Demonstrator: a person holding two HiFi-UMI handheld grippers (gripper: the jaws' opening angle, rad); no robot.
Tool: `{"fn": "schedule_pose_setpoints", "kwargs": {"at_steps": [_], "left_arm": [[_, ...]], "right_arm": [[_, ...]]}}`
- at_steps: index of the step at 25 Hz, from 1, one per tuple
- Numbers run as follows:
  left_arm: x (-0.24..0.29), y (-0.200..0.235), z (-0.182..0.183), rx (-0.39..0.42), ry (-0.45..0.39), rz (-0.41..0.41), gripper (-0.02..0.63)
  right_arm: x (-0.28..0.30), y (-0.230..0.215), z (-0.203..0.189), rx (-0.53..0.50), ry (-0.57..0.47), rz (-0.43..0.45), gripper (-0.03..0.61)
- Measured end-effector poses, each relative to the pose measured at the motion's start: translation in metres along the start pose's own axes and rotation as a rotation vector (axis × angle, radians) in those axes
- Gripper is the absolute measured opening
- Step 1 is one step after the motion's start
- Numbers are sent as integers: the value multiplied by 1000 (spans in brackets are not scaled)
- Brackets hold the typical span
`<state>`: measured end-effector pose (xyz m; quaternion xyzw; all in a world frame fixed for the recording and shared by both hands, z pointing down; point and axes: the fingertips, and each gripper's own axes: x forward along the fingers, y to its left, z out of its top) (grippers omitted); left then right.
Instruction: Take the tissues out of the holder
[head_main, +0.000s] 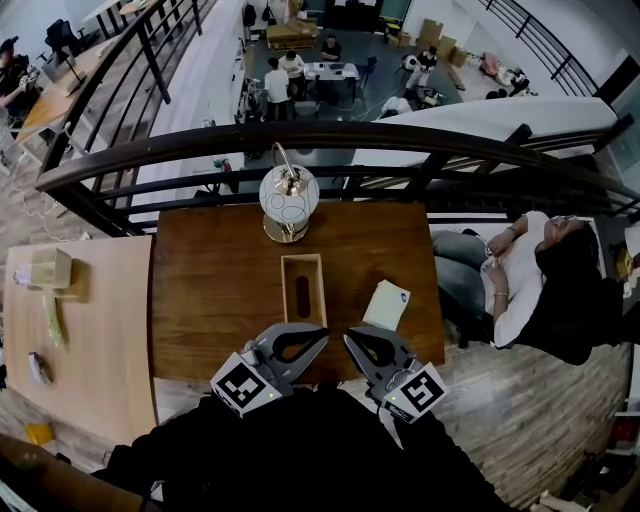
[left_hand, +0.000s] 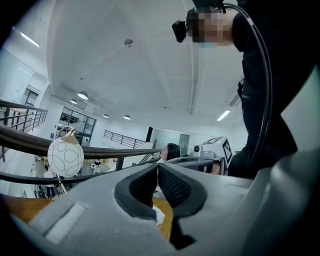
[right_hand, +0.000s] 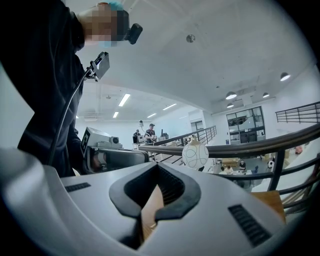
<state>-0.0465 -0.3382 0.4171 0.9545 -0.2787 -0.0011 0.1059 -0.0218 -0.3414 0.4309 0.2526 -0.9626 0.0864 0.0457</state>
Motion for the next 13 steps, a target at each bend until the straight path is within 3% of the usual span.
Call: {"fn": "schedule_pose_setpoints", "kwargs": {"at_steps": [13], "left_arm": [[8,0,-3,6,9,-22,9]], "right_arm": [[-4,-4,-2,-17,28,-4,5]]}}
